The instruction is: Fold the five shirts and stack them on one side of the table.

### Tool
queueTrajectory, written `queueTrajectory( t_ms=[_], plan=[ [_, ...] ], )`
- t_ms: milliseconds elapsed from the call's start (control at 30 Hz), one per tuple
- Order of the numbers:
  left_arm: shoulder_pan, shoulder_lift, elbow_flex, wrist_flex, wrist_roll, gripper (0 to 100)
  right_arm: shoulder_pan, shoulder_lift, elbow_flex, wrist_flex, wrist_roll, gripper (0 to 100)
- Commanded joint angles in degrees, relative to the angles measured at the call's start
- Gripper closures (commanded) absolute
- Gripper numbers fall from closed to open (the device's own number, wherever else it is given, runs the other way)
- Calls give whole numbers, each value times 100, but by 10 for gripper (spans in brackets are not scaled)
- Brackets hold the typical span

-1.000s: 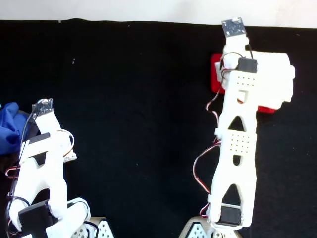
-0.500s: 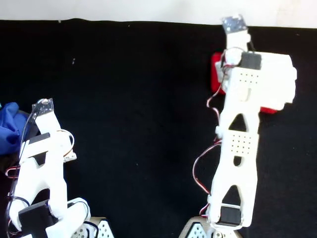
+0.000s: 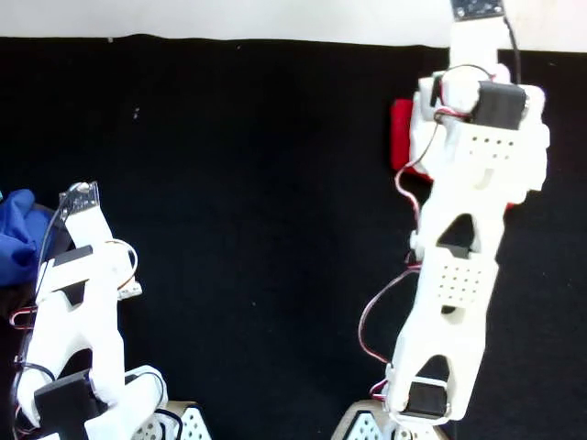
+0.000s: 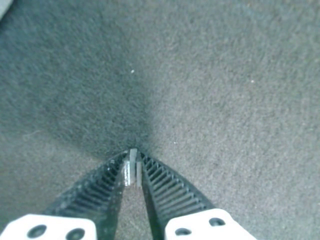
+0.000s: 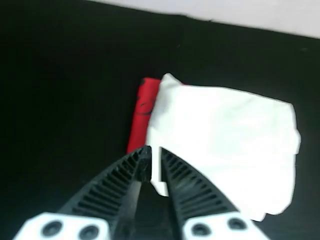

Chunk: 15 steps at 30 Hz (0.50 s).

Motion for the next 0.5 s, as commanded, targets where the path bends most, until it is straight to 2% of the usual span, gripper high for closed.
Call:
queueTrajectory(
  t_ms=[0, 167, 467],
  plan=[
    [57, 13, -4, -211, -44, 991, 356, -769, -664, 84, -79, 969],
    [57, 13, -4, -211, -44, 991, 576, -2431, 391, 92, -79, 969],
    [57, 13, -4, -211, -44, 991, -312, -6220, 5938, 4, -88, 969]
  ],
)
